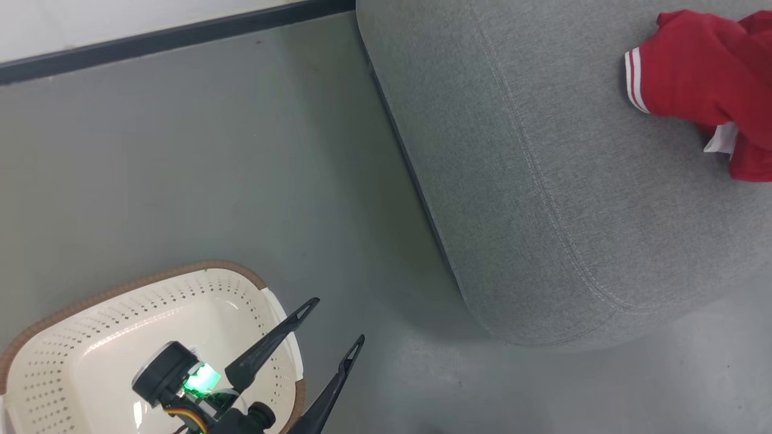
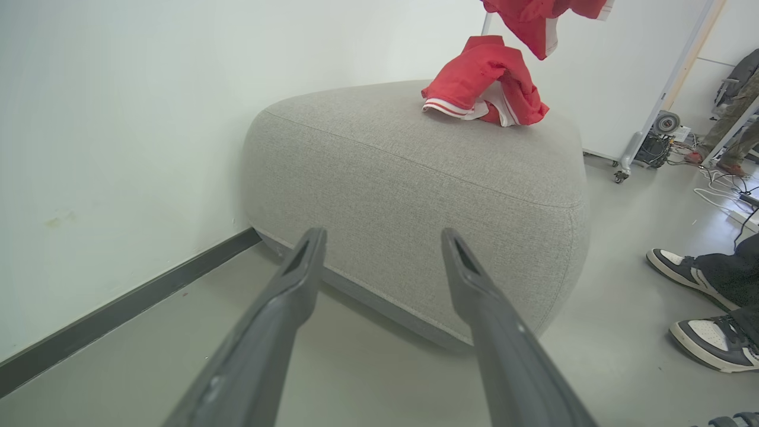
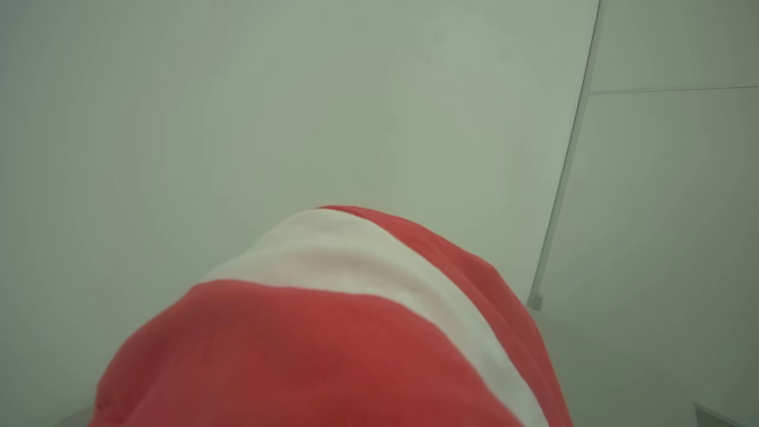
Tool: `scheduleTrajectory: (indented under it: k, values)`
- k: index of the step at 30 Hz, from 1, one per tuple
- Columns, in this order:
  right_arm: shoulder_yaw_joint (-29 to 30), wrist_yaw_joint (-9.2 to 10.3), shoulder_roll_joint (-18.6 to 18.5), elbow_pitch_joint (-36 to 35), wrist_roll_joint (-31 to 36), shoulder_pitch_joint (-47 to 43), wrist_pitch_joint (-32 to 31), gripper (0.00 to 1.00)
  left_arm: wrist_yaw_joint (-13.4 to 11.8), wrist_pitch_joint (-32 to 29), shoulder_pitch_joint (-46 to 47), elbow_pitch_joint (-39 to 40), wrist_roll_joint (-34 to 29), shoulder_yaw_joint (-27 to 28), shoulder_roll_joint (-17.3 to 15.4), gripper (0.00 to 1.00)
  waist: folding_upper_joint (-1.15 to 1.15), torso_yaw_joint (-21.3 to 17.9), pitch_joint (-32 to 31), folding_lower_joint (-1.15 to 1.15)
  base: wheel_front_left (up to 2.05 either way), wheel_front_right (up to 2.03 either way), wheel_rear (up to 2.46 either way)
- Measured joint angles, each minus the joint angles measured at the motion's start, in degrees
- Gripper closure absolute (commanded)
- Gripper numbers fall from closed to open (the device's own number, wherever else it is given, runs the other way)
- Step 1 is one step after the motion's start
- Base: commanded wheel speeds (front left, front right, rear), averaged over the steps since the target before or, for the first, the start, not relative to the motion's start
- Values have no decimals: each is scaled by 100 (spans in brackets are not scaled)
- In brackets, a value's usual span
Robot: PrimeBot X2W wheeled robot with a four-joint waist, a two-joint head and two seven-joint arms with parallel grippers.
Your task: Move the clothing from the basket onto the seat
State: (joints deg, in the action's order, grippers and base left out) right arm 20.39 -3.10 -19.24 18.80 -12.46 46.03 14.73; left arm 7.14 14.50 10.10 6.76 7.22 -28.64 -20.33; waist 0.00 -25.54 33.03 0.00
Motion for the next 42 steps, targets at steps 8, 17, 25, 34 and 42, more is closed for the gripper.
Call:
scheduleTrajectory:
  k: [8, 17, 25, 34, 42]
  values:
    - [124, 8, -14, 1115, -179, 467, -1, 100, 0, 0, -2, 92, -1, 7, -138, 0, 0, 67, 225, 0, 0, 0, 0]
    - [291, 12, -123, 2340, -342, 812, -1, 100, 1, 0, 4, 47, 0, -105, -119, 0, 0, 187, 278, 0, 0, 0, 0]
    - [369, 55, -321, 2952, -444, 1338, -2, 100, 1, 0, 14, -12, 1, -108, -103, 0, 0, 364, 348, -1, 0, 0, 0]
    - [-259, -27, -272, 3705, -88, 1478, -247, 0, -4, 0, 37, -172, 18, -7, -86, 0, 0, 510, 398, 0, 0, 0, 0]
    - [-602, -93, -233, 4076, 215, 1523, -313, 0, -5, 0, 58, -260, 36, -10, 86, 0, 0, 527, 278, 0, 0, 0, 0]
